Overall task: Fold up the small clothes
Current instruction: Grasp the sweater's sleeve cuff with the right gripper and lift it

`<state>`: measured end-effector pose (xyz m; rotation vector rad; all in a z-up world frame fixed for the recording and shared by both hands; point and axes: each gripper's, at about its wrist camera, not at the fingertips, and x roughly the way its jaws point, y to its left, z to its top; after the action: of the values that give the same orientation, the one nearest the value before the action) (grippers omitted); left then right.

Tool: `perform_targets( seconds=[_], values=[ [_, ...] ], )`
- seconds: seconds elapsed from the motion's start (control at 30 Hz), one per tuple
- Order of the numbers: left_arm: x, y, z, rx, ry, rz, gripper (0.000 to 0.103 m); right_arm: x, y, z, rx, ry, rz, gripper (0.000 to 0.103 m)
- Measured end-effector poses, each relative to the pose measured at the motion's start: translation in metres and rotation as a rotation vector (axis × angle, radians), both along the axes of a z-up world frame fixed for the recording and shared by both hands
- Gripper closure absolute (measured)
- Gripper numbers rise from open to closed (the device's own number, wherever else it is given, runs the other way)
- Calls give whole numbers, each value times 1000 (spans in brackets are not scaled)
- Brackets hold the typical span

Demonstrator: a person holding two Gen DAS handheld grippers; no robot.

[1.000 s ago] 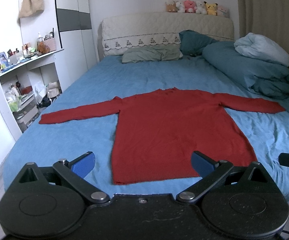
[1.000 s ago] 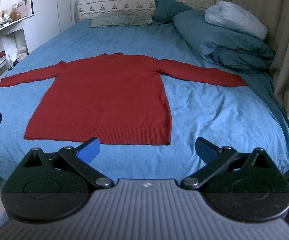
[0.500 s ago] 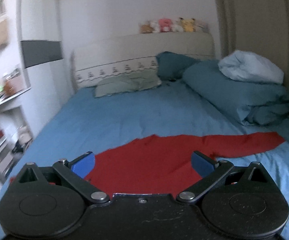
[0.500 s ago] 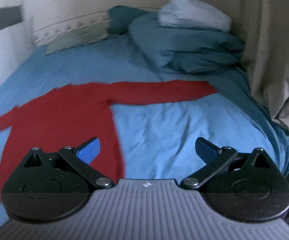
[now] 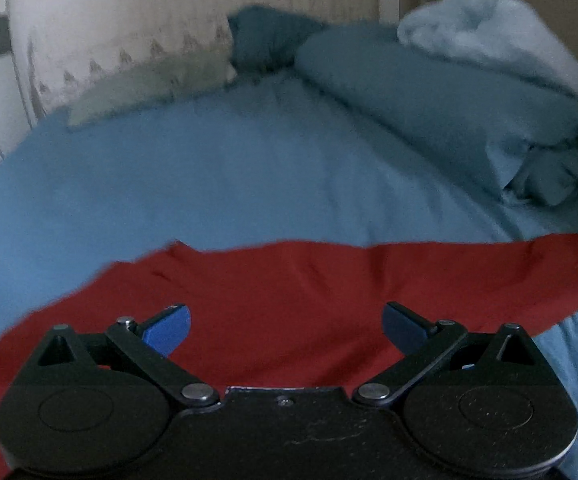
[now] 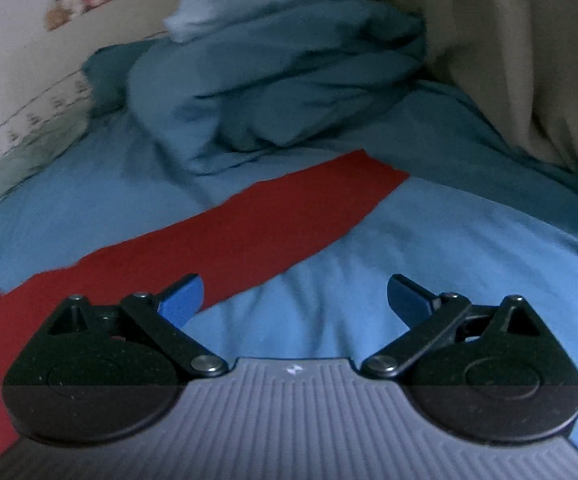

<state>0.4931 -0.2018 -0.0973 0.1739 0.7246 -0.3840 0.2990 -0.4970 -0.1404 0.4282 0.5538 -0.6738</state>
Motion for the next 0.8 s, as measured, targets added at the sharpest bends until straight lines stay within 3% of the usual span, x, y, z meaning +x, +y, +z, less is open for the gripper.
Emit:
perform_targets(
  seconds=[0.13, 0.33, 0.53, 0.7, 0.8],
  values=[
    [40, -28, -36, 33, 84, 18, 0, 34, -34, -29, -69, 19, -35, 0],
    [76, -57, -79, 84, 223, 37, 0, 64, -76, -61, -5, 45, -111, 23],
    [86, -70, -89, 120, 241, 55, 0, 80, -85, -65, -43, 65, -136, 37],
    [96, -71, -86, 128, 288, 46, 0, 88, -92, -60, -38, 89, -135, 75],
    [108, -68, -82, 105, 321, 52, 0, 91, -90, -50, -36, 110, -118, 81]
  ],
)
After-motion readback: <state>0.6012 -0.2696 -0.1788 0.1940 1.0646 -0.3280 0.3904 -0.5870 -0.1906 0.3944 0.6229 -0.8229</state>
